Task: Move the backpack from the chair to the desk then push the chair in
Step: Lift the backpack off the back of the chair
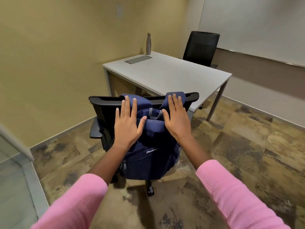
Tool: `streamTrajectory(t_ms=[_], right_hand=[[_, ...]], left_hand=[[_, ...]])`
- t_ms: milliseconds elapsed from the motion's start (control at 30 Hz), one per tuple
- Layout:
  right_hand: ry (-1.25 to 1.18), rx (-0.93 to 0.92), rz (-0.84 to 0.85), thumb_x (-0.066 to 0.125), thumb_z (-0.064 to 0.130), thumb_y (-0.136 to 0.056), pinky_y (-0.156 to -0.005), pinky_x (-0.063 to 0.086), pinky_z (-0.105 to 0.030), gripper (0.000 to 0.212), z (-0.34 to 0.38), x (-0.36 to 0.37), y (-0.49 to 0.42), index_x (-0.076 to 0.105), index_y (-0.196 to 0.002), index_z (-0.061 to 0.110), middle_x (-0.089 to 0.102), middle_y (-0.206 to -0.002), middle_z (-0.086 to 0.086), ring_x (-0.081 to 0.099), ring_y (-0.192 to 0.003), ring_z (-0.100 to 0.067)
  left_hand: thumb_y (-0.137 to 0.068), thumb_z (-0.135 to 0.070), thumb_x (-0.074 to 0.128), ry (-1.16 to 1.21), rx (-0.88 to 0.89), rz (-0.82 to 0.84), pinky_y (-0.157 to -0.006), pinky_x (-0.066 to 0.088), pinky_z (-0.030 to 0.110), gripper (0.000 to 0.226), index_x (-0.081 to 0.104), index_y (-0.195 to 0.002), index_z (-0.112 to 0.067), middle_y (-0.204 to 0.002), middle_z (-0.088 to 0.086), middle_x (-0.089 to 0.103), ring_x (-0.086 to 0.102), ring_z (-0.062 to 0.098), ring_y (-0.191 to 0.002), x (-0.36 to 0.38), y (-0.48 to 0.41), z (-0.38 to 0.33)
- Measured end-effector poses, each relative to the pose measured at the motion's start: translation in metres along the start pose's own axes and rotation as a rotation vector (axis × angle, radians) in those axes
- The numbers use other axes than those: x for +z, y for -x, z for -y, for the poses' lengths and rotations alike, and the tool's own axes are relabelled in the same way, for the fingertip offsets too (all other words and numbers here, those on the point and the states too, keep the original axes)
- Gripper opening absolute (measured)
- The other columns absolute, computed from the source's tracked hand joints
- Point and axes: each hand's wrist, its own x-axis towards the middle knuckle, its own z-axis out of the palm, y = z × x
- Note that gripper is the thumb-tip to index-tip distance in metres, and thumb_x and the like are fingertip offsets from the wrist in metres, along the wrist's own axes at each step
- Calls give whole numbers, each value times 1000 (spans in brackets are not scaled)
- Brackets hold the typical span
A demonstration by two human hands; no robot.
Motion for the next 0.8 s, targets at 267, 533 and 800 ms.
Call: streamTrajectory(t_ms=[267, 533, 800], right_hand=[[-47, -21, -5, 31, 33, -97, -116, 14, -40, 54, -5, 2, 15, 10, -143, 16, 5, -157, -3, -2, -143, -16], [-69, -63, 32, 32, 30, -97, -118, 10, -41, 53, -23, 0, 27, 11, -143, 16, 6, -156, -3, -2, -143, -15], [21, -39, 43, 36, 20, -95, -116, 9, -48, 52, -37, -35, -8, 17, -142, 12, 13, -156, -7, 6, -143, -20]], left_hand=[[-90, -47, 18, 34, 9, 49, -113, 17, 50, 65, 10, -144, -11, -153, 24, 8, 12, 35, -141, 14, 29, -6], [-89, -50, 24, -13, 127, -23, -114, 0, 40, 68, 9, -143, -12, -152, 21, 10, 1, 28, -140, 11, 30, -26], [-95, -40, 33, 21, 173, 76, -116, -2, 41, 63, 10, -144, -8, -154, 17, 12, 3, 28, -143, 3, -29, -66]])
